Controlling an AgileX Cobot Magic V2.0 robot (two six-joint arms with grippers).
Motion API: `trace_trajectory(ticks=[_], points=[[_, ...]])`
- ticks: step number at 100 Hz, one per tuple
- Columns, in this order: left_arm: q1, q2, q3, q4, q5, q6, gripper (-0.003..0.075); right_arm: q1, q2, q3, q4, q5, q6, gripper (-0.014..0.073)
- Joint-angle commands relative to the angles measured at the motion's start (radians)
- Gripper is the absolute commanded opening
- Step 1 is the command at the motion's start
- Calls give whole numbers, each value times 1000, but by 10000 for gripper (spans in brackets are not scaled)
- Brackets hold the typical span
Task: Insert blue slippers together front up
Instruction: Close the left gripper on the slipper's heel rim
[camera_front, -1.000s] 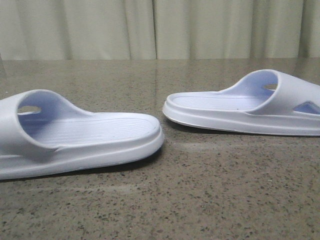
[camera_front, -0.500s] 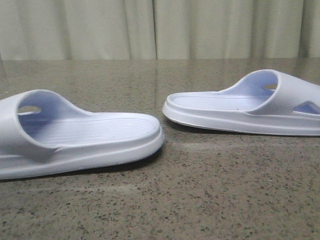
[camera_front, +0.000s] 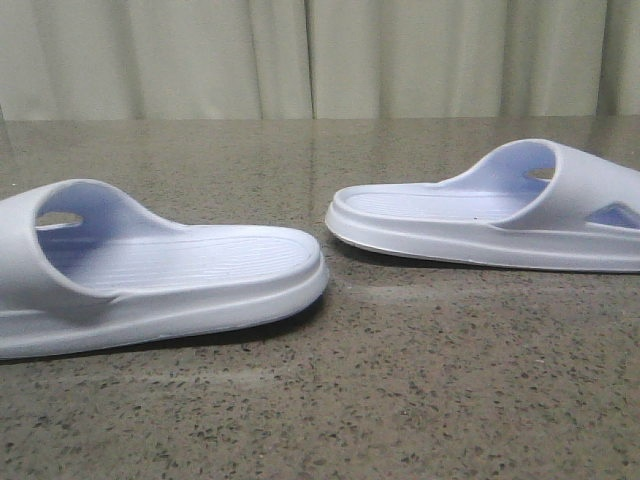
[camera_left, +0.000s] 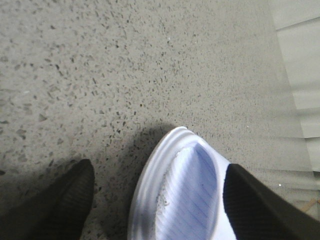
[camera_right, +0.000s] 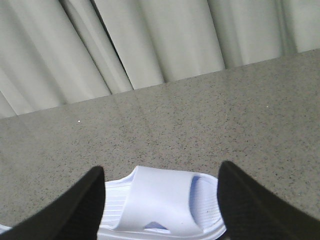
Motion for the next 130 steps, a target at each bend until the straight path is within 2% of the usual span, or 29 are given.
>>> trace_trajectory(ticks=[1, 22, 47, 63, 117, 130], points=[[4, 33, -17, -32, 24, 31, 484, -3, 22, -36, 12, -84, 0, 414], [4, 61, -17, -106, 44, 117, 484, -3, 22, -36, 12, -85, 0, 414], [4, 81, -17, -110, 66, 119, 454, -3, 22, -36, 12, -85, 0, 414], [-9, 81, -17, -155, 69, 174, 454, -3, 22, -36, 12, -85, 0, 414], [-36, 81, -17, -161, 43, 178, 454, -3, 22, -36, 25, -85, 0, 414], [-36, 81, -17, -161, 30, 178, 412, -3, 22, -36, 29, -85, 0, 414]])
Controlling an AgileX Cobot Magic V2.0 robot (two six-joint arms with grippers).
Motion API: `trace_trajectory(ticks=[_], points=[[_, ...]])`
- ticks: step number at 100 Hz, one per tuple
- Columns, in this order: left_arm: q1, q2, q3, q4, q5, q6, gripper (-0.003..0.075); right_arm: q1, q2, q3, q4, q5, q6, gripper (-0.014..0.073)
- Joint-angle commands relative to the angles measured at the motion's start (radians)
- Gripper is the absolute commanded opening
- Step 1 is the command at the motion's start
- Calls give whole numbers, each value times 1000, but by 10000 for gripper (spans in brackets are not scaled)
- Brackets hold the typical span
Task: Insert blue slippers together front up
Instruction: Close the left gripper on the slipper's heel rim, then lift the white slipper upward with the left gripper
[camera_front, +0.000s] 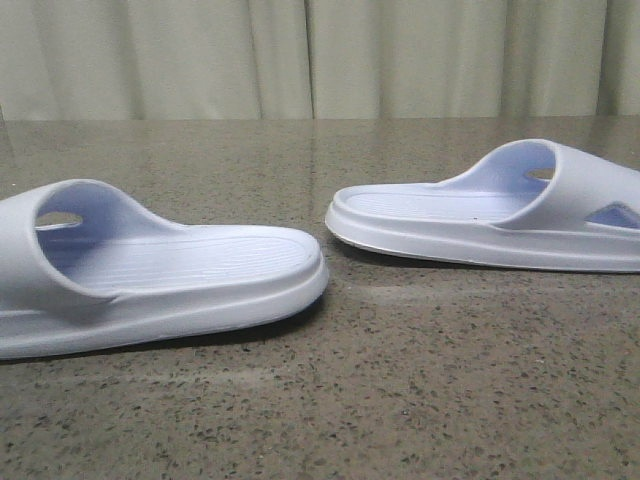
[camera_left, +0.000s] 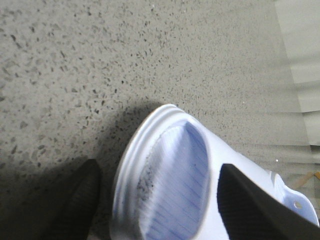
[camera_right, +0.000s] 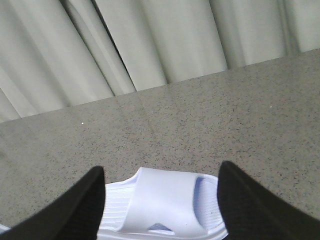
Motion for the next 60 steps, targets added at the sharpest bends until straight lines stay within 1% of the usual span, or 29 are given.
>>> trace_trajectory(ticks=[1, 11, 30, 51, 56, 60], points=[[-10, 20, -7, 0, 9, 0, 409, -3, 22, -36, 13, -81, 0, 414], [-10, 20, -7, 0, 7, 0, 349, -3, 22, -36, 14, -81, 0, 414], [-10, 20, -7, 3, -2, 0, 195, -3, 22, -36, 14, -81, 0, 414], [-10, 20, -7, 3, -23, 18, 43, -3, 22, -36, 14, -81, 0, 414], [-10, 20, -7, 3, -33, 18, 15, -3, 22, -36, 14, -81, 0, 414], [-10, 20, -7, 3, -41, 18, 16, -3, 22, -36, 14, -81, 0, 414]])
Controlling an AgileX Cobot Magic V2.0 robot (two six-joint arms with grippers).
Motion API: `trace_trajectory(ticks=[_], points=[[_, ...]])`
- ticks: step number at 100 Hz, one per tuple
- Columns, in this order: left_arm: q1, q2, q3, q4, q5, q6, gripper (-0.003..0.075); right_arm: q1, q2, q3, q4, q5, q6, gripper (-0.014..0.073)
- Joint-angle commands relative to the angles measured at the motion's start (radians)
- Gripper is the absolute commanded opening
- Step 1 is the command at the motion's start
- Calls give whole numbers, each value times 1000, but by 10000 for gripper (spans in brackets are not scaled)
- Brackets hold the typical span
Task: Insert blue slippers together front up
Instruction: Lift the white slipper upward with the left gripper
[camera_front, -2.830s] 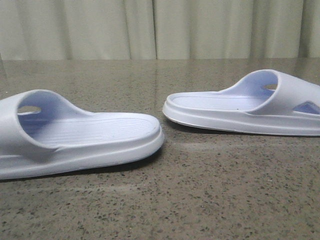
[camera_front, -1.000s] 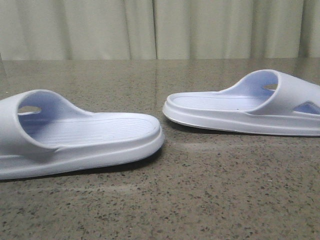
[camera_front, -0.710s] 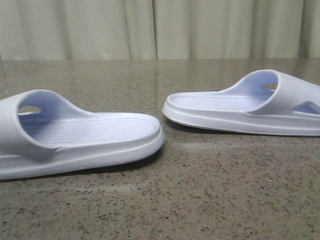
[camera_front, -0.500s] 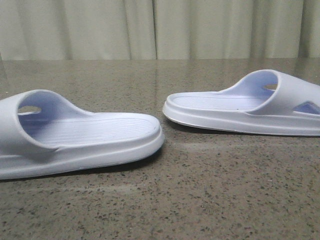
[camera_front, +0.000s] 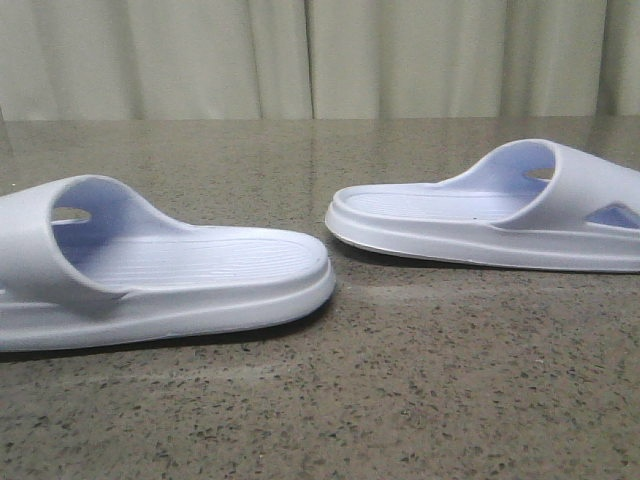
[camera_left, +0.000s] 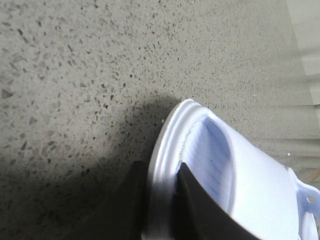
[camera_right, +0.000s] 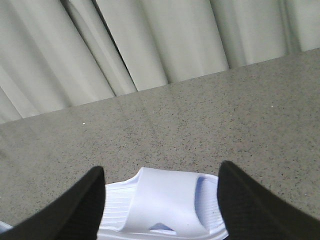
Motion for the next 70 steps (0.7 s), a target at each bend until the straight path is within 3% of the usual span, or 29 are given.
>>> trace_trajectory(ticks=[1, 50, 70], points=[[-9, 13, -11, -7, -33, 0, 16, -3, 22, -36, 10, -81, 0, 414], [-9, 5, -19, -158, -56, 0, 16, -3, 22, -36, 10, -81, 0, 414], [-9, -14, -58, -315, -14, 126, 16, -3, 22, -36, 10, -79, 0, 414]])
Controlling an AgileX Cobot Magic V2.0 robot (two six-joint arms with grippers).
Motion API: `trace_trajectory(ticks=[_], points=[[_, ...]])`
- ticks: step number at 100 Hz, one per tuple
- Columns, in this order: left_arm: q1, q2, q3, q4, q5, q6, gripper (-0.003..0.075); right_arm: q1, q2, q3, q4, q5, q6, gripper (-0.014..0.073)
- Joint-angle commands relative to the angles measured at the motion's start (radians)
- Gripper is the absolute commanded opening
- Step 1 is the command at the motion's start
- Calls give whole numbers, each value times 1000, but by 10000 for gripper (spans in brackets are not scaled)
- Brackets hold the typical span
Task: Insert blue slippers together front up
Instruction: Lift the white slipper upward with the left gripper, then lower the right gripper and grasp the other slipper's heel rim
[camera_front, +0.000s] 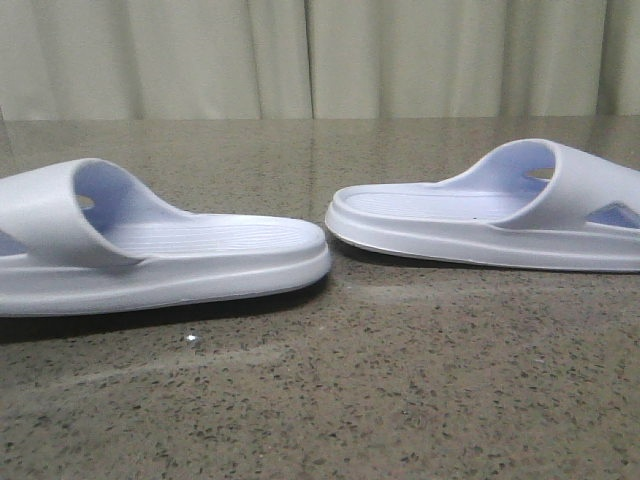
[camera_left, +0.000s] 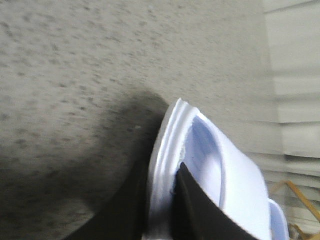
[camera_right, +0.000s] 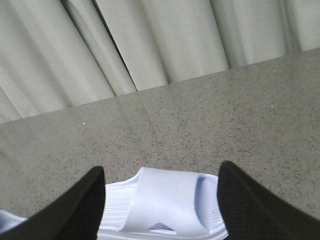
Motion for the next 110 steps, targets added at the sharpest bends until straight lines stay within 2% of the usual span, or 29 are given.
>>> trace_trajectory(ticks=[1, 47, 75, 91, 110], points=[[-9, -14, -57, -114, 5, 62, 16, -3, 22, -36, 10, -79, 0, 414], [-9, -60, -206, -149, 97, 71, 16, -3, 22, -36, 10, -83, 0, 414], [-9, -69, -219, -149, 102, 71, 16, -3, 37, -36, 10, -66, 0, 414], [-9, -69, -219, -147, 102, 71, 16, -3, 105, -36, 10, -53, 130, 413], [-9, -69, -219, -147, 102, 71, 16, -3, 224, -36, 10, -80, 199, 412]])
